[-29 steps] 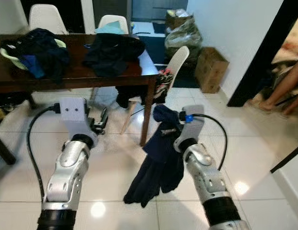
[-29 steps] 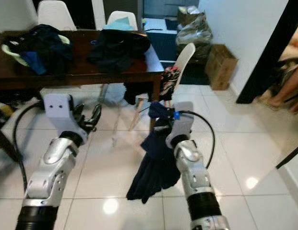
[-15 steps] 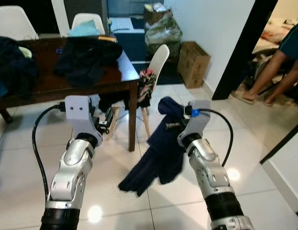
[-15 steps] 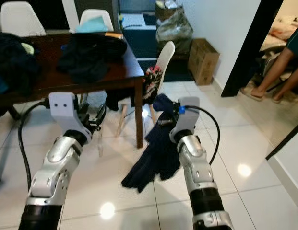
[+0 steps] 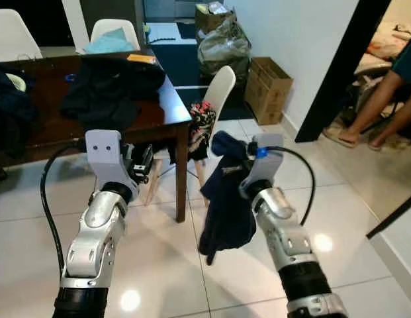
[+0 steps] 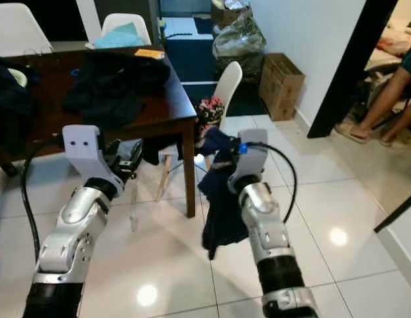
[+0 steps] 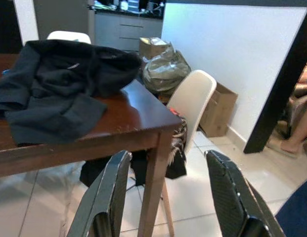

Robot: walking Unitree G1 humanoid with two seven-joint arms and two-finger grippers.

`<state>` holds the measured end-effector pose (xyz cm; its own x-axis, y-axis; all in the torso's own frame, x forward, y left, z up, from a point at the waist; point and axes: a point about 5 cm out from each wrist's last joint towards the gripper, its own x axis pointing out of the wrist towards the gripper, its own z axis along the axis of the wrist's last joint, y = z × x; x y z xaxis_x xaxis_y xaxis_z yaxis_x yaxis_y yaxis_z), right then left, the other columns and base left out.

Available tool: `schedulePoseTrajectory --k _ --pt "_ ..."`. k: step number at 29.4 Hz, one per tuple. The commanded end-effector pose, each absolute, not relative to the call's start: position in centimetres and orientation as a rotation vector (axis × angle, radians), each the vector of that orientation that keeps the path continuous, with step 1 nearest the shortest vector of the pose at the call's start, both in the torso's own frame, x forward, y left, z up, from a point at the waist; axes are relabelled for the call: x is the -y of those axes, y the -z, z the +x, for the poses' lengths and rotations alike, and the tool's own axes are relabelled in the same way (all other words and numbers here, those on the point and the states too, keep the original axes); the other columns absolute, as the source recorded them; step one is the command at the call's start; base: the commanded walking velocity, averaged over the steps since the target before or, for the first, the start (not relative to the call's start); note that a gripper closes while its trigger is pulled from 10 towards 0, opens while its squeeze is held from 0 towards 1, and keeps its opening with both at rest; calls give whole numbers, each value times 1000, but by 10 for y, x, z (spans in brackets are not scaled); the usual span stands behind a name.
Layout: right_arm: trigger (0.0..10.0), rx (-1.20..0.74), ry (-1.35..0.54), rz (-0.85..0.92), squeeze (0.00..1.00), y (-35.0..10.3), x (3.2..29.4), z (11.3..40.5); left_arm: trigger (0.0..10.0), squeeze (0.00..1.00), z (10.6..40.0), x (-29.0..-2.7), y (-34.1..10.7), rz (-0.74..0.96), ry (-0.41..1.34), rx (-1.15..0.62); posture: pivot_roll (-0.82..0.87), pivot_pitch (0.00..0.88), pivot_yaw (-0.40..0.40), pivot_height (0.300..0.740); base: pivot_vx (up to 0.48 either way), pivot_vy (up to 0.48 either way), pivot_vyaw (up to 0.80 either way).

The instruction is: Hang hanger

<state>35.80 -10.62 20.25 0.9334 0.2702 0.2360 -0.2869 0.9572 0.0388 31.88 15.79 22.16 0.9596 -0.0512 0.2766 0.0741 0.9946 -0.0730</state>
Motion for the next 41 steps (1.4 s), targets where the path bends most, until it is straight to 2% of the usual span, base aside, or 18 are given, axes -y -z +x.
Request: schedulePoseTrajectory --k 1,6,7,9,23,26,33,34,35,39,41 --pt "10000 276 -332 63 0 -212 90 358 10000 0 317 -166 -220 -73 34 268 50 127 -67 740 416 0 800" --pt "10000 281 -326 102 0 -215 88 359 10000 0 318 -170 -226 -62 26 279 55 138 -72 740 415 0 320" --pt "10000 281 -326 104 0 -215 88 359 10000 51 318 -171 -228 -81 19 279 54 130 -68 740 412 0 0" --pt "10000 280 -328 100 0 -213 88 358 10000 59 318 -173 -229 -101 9 280 55 123 -65 740 412 0 0" --pt "10000 301 -331 74 0 -216 88 356 10000 39 317 -169 -238 -62 32 300 61 117 -67 740 413 0 0" --pt "10000 318 -340 61 0 -223 85 359 10000 35 319 -168 -248 -49 35 326 64 133 -70 740 412 0 800" --pt "10000 445 -348 159 0 -261 83 360 10000 35 319 -168 -279 -32 41 416 72 124 -68 740 415 0 114" --pt "10000 510 -354 182 0 -285 85 362 10000 35 320 -168 -288 -35 48 439 71 134 -66 740 416 0 0" --pt "10000 622 -388 252 0 -333 87 363 10000 31 321 -168 -297 -36 59 468 68 127 -63 740 412 0 0" --pt "10000 659 -410 267 0 -350 87 363 10000 31 320 -167 -298 -37 60 470 68 127 -63 740 415 0 0" --pt "10000 706 -446 274 0 -372 86 362 10000 35 320 -167 -297 -40 60 467 68 123 -67 740 412 0 0"
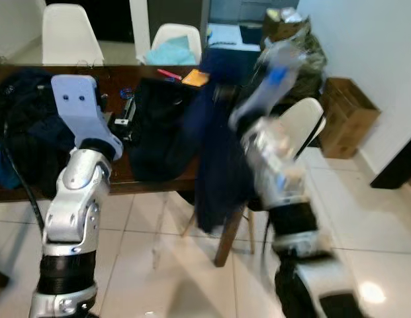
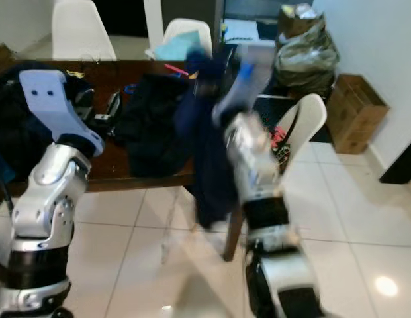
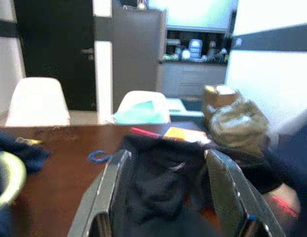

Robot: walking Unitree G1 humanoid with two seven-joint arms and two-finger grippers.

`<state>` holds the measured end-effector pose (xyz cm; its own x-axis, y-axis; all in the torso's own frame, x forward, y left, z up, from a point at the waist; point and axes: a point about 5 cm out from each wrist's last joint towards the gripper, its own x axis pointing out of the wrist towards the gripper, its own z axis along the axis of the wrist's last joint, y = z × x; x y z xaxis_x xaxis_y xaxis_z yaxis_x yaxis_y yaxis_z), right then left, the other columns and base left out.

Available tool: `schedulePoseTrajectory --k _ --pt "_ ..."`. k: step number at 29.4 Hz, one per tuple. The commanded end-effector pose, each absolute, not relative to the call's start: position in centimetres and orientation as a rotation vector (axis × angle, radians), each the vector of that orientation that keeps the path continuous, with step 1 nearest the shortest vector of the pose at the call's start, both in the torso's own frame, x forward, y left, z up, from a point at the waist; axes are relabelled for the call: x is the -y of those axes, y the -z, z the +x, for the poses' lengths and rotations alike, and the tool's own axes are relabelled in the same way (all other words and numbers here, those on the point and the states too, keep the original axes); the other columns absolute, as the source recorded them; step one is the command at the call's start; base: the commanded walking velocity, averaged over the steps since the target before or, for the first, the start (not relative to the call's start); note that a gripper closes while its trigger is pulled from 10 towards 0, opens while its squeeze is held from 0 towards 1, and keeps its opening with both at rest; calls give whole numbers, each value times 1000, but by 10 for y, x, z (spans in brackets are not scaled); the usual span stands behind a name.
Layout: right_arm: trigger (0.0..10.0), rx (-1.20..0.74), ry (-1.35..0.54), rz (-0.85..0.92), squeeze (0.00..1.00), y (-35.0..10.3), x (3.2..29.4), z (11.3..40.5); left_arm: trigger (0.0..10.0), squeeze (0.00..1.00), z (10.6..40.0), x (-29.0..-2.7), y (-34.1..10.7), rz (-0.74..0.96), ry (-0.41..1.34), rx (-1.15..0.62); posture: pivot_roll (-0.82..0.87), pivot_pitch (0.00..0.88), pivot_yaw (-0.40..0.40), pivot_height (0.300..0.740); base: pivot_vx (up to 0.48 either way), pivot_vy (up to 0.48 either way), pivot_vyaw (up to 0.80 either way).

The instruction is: Hang hanger

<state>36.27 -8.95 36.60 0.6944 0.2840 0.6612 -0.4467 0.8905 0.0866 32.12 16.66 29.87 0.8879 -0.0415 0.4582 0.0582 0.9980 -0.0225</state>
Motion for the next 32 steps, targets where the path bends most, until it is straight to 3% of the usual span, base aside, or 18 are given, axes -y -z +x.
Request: schedulePoseTrajectory --k 1,9,27,29,30,31,32 --pt "10000 706 -446 274 0 -372 86 362 10000 35 320 -167 -297 -40 60 467 68 123 -67 740 412 0 0" --pt "10000 841 -432 321 0 -426 92 362 10000 31 320 -165 -291 -40 67 448 69 116 -80 740 415 0 0" --pt "10000 974 -350 496 0 -475 101 354 10000 27 321 -159 -288 -48 79 429 79 119 -85 740 413 0 0" --pt "10000 923 -400 482 0 -471 93 359 10000 4 320 -159 -286 -50 78 412 78 120 -92 740 255 0 0" --pt "10000 761 -514 303 0 -444 67 371 10000 0 320 -158 -283 -50 73 394 75 126 -97 740 0 0 0" --pt "10000 761 -514 303 0 -444 67 371 10000 0 320 -158 -283 -50 73 394 75 126 -97 740 0 0 0" --pt "10000 634 -591 179 0 -420 51 378 10000 0 319 -157 -281 -50 70 381 75 126 -97 740 0 0 0"
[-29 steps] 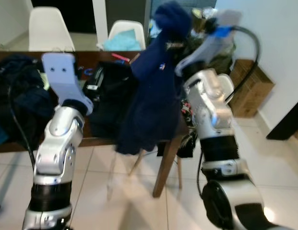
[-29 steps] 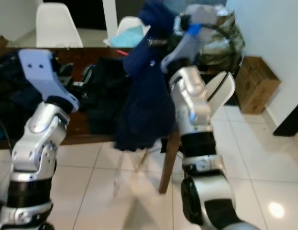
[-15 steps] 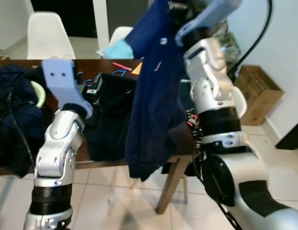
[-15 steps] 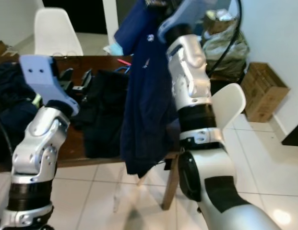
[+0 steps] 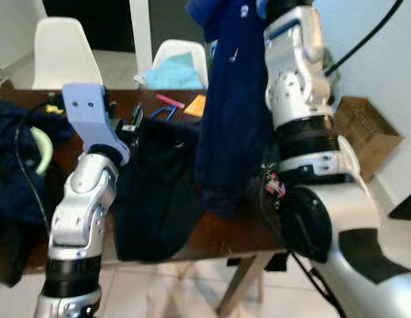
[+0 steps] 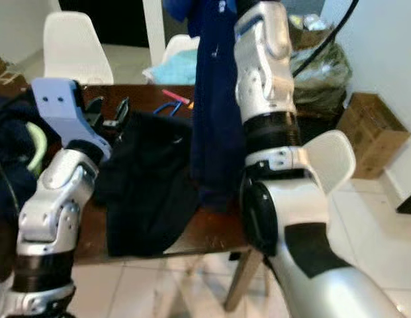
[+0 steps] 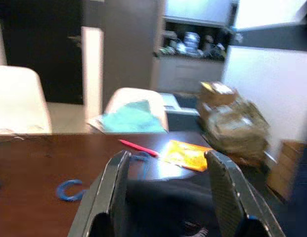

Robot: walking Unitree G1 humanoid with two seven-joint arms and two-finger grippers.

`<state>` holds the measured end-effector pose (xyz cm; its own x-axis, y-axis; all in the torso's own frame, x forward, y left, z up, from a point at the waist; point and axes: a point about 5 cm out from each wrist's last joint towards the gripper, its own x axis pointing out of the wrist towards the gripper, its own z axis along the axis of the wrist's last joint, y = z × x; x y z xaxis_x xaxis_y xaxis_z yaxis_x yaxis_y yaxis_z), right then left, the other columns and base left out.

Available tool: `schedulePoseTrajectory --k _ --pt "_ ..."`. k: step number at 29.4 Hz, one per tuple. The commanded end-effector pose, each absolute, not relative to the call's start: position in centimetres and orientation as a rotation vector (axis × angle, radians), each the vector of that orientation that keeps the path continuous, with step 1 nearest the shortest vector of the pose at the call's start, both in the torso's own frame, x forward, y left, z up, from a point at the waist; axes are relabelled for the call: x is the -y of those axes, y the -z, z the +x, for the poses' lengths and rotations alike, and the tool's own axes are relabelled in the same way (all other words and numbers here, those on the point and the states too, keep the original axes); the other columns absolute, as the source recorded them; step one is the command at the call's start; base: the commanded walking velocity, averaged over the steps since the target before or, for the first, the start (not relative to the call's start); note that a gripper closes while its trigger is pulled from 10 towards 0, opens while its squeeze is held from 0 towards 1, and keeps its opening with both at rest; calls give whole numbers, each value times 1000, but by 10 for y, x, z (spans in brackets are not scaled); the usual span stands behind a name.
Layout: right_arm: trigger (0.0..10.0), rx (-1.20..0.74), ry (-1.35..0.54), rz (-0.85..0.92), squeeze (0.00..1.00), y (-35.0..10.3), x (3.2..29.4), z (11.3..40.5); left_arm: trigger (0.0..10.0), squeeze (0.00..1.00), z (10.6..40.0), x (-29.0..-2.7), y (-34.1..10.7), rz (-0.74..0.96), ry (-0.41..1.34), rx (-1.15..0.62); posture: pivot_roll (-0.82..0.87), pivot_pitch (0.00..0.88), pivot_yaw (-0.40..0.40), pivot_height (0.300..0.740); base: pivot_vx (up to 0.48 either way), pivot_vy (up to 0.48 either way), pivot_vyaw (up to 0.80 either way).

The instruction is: Hang hanger

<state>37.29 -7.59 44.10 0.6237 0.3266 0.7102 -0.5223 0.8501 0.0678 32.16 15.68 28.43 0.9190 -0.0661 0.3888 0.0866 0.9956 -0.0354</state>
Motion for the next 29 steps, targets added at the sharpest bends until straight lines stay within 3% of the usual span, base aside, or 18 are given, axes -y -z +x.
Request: schedulePoseTrajectory --k 1,3,4,8,10,12,18,19,20,21,26,29 --pt "10000 634 -591 179 0 -420 51 378 10000 0 319 -157 -281 -50 70 381 75 126 -97 740 0 0 0" --pt "10000 382 -734 -29 0 -351 30 384 10000 0 317 -148 -278 39 130 348 79 136 -100 740 0 0 0" --pt "10000 382 -734 -29 0 -351 30 384 10000 0 317 -148 -278 39 130 348 79 136 -100 740 0 0 0" --pt "10000 116 -911 -218 0 -278 32 372 10000 0 311 -131 -275 244 274 291 76 145 -90 740 0 0 0" --pt "10000 116 -911 -218 0 -278 32 372 10000 0 311 -131 -275 244 274 291 76 145 -90 740 0 0 0" --pt "10000 -17 -975 -308 0 -247 44 366 10000 0 308 -119 -274 253 351 272 68 147 -83 740 0 0 0" --pt "10000 -63 -962 -269 0 -235 51 365 10000 0 305 -107 -278 205 410 278 66 146 -81 740 0 0 0" --pt "10000 -61 -949 -231 553 -236 51 365 10000 0 304 -106 -277 200 409 275 68 146 -81 740 0 0 0" --pt "10000 -15 -904 -187 1000 -242 50 366 10000 0 306 -110 -277 195 375 267 72 147 -83 740 0 0 0" --pt "10000 19 -880 -131 0 -249 50 367 10000 0 308 -116 -278 183 327 262 72 146 -83 740 0 0 0" --pt "10000 76 -861 -27 0 -265 51 365 10000 0 312 -130 -281 181 215 258 73 142 -83 740 0 0 0" --pt "10000 166 -752 56 0 -278 59 371 10000 0 312 -136 -291 172 153 318 74 140 -86 740 0 0 0"
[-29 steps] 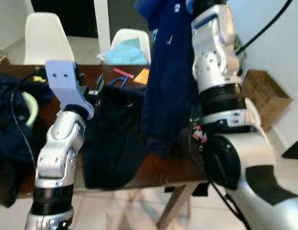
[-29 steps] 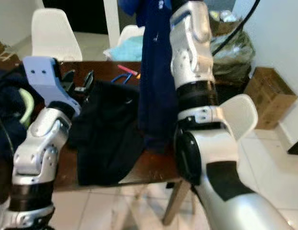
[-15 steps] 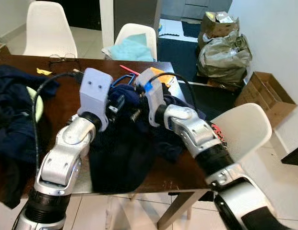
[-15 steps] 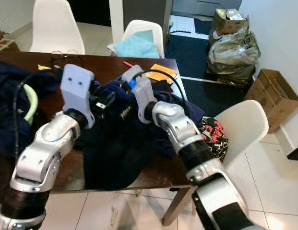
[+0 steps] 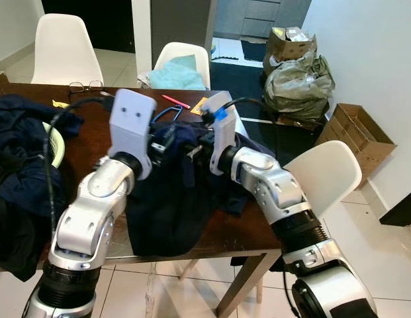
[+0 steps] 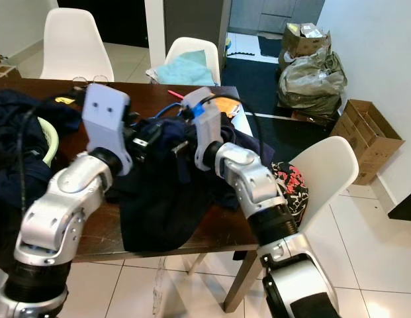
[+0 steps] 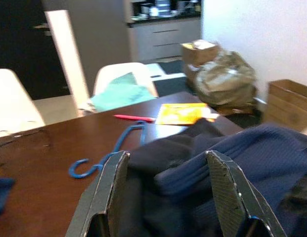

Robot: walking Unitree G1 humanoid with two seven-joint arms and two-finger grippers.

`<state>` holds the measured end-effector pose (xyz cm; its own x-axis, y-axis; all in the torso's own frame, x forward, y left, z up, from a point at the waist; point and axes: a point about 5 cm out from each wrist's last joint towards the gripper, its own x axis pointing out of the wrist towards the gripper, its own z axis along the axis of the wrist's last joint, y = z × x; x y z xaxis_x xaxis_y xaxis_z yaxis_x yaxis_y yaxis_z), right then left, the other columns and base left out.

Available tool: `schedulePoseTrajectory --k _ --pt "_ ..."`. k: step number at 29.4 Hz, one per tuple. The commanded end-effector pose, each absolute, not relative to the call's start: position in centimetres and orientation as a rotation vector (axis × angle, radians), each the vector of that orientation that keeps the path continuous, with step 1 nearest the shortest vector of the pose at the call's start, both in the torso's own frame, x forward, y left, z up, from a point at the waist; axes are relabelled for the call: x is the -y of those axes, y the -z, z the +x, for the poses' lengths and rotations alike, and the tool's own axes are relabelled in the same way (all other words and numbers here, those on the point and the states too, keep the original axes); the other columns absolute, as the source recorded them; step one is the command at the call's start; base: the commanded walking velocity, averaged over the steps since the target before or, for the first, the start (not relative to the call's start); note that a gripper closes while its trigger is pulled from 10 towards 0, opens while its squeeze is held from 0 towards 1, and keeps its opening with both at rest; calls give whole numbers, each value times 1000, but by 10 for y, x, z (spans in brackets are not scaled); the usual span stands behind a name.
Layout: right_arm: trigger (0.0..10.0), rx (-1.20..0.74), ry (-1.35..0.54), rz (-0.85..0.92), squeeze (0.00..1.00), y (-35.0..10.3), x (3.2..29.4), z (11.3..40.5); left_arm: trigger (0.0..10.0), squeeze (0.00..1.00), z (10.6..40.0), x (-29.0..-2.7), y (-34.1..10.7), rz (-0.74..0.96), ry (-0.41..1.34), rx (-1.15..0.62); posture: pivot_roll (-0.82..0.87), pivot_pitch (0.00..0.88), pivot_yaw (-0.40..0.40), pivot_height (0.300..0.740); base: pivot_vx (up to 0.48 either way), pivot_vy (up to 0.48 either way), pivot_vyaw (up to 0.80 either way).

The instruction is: Hang hanger

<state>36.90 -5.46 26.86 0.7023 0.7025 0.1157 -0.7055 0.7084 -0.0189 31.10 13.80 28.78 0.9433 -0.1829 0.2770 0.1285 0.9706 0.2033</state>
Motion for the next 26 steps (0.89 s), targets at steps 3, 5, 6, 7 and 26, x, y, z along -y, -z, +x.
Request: schedulePoseTrajectory --k 3,5,6,7,26 --pt "10000 235 -609 154 0 -289 72 379 10000 0 311 -140 -298 183 102 361 75 139 -88 740 0 0 0" --pt "10000 219 -551 272 0 -292 84 384 10000 0 311 -146 -299 176 58 366 73 139 -90 740 0 0 0" --pt "10000 219 -551 272 0 -292 84 384 10000 0 311 -146 -299 176 58 366 73 139 -90 740 0 0 0" --pt "10000 168 -603 270 0 -287 82 382 10000 0 312 -148 -299 170 47 357 73 139 -90 740 0 0 0" --pt "10000 -35 -907 -212 0 -241 71 360 10000 0 312 -145 -304 150 50 378 71 144 -89 740 0 0 0"
